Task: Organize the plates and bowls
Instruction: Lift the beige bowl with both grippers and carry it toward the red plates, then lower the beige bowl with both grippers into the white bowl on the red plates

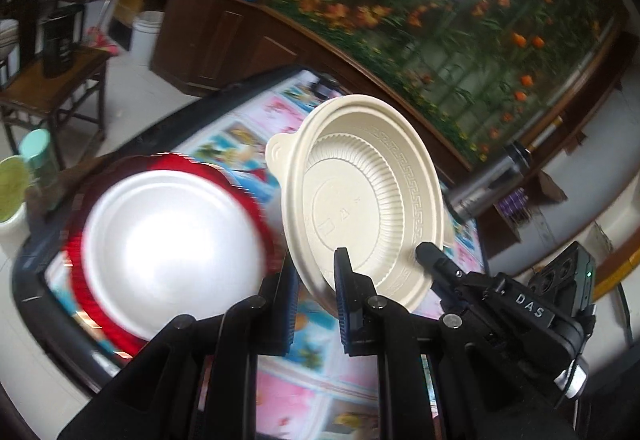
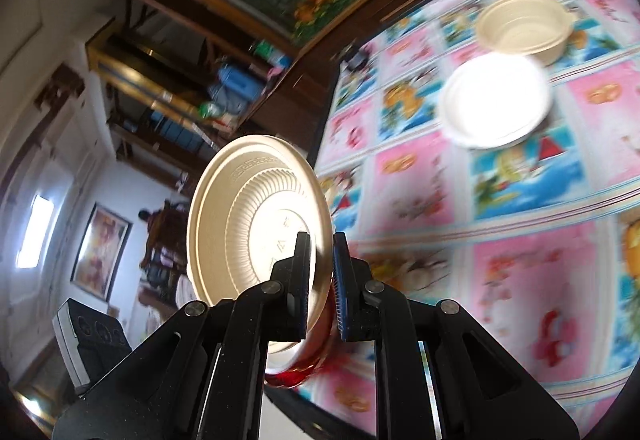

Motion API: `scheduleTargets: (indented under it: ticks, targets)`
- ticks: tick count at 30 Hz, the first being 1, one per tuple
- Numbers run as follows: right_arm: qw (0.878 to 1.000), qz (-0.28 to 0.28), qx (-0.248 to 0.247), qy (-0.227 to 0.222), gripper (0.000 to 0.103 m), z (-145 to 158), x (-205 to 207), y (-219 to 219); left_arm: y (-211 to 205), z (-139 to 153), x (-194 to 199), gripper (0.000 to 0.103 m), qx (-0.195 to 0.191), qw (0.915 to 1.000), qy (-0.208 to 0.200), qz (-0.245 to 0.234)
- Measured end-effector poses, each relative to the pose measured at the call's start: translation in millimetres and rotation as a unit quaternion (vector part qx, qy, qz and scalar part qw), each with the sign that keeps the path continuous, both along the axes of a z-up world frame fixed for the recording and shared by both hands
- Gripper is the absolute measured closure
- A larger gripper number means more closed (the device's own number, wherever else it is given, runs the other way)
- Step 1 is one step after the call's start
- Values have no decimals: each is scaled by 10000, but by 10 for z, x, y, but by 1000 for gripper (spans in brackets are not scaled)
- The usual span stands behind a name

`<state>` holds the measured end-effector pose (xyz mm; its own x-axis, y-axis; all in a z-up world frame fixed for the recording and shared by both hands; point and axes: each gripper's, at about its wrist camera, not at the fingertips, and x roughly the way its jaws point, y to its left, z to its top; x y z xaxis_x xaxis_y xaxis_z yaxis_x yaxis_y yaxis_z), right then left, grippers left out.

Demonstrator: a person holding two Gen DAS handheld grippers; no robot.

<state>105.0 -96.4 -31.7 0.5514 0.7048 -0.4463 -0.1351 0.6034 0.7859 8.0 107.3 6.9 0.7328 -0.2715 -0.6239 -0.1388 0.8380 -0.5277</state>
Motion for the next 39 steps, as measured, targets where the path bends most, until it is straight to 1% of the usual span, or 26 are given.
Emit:
scheduleTargets:
  ticks: [4, 9, 11, 14, 25, 29, 36, 39]
  targets:
    - [9991, 417, -75, 72, 91, -49, 64, 415, 239, -92, -122, 87, 119, 9994, 107, 314]
    - [9958, 844, -341, 46, 91, -70, 106, 873, 545, -155, -195, 87, 80, 9973, 241, 692]
    - [9940, 1009, -418, 16, 91, -60, 119, 1025, 620, -142, -208, 87, 129, 9964, 255, 800]
    - [9921, 1156, -478, -4, 91, -74, 103, 1154, 628, -157, -208, 87, 219, 9956, 328, 851]
    - [9895, 1209, -654, 438, 91, -429, 144, 1191, 702, -516, -146, 86, 95, 9940, 862, 670]
    - [9887, 1224, -687, 521, 91, -509, 148, 1205, 698, -550, -147, 86, 109, 9932, 965, 640]
    - [9883, 1225, -702, 583, 91, -561, 139, 1199, 694, -547, -157, 85, 97, 9927, 1050, 580]
    - [9880, 1235, -695, 610, 91, -579, 136, 1194, 679, -524, -163, 85, 233, 9923, 1061, 600]
